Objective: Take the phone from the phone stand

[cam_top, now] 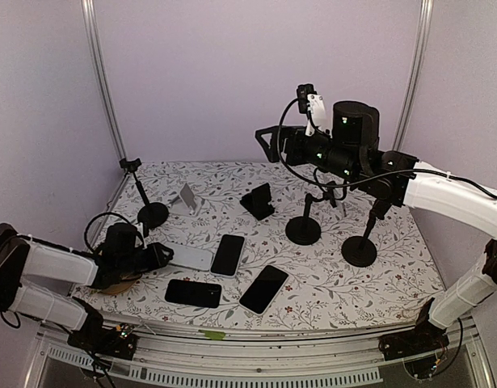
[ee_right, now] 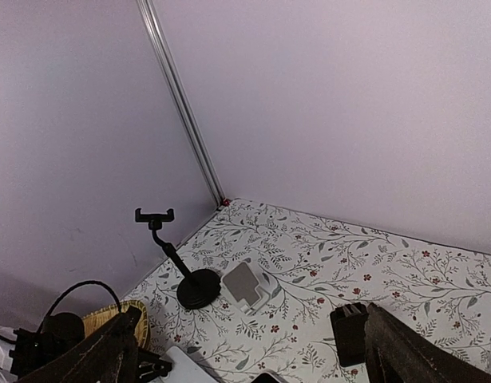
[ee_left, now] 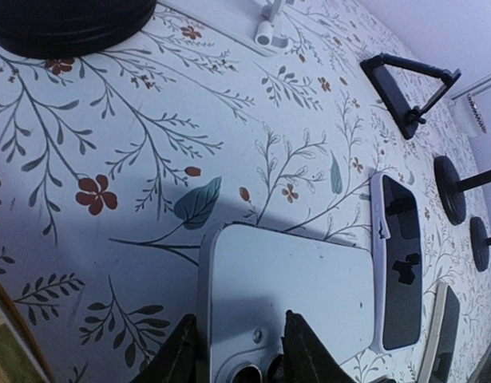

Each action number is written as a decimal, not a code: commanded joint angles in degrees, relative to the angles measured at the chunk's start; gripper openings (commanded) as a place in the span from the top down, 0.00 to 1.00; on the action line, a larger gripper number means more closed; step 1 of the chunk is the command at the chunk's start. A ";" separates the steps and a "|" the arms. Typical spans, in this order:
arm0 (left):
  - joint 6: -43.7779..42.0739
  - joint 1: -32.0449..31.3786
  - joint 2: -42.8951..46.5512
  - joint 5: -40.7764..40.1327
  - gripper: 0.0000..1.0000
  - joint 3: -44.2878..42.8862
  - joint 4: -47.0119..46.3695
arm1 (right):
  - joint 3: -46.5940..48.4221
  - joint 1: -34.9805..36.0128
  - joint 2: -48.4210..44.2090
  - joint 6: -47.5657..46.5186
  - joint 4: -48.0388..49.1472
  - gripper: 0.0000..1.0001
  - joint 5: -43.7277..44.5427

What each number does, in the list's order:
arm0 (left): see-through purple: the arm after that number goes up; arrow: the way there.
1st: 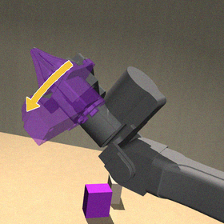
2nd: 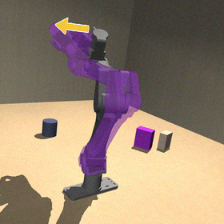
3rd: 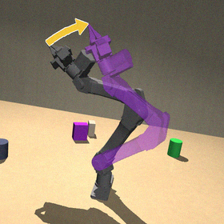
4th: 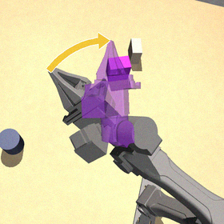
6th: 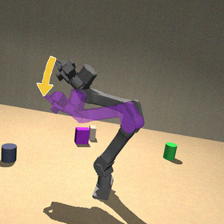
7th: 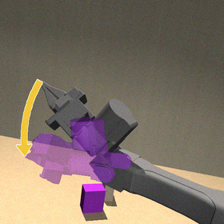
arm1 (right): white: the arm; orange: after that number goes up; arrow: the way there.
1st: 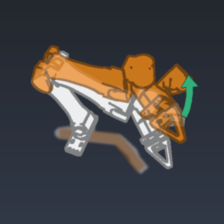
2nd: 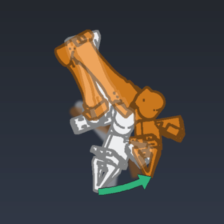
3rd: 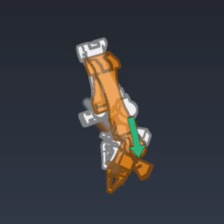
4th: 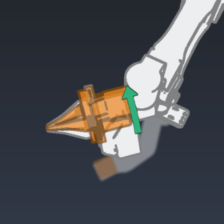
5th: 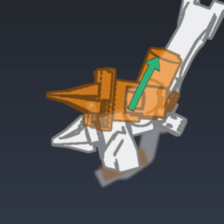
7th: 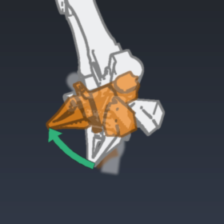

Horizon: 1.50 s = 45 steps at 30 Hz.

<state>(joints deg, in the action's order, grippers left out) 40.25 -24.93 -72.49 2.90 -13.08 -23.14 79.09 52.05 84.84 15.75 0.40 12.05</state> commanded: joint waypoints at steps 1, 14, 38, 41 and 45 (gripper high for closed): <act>-2.39 0.27 -1.08 -0.30 0.64 -1.72 1.21 | 0.01 -0.43 0.32 0.42 1.26 0.01 -0.69; -3.27 -1.53 -2.22 -2.80 0.49 -4.15 3.65 | -0.19 -0.48 0.11 0.25 1.08 0.01 -0.75; -8.65 -11.82 8.23 -12.63 0.35 -11.43 12.15 | -2.70 -0.73 -3.48 -3.09 -1.45 0.01 3.98; -13.40 -14.61 9.82 -8.70 0.33 -12.42 8.18 | -3.63 -1.28 -4.56 -3.90 -1.75 0.01 5.92; -19.62 -16.80 8.06 -2.43 0.33 -16.59 3.96 | -5.22 -2.26 -5.85 -4.62 -1.67 0.01 8.49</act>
<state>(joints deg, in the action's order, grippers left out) 28.67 -39.59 -63.40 -6.13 -25.43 -13.08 75.48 50.96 81.49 12.58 -1.15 16.40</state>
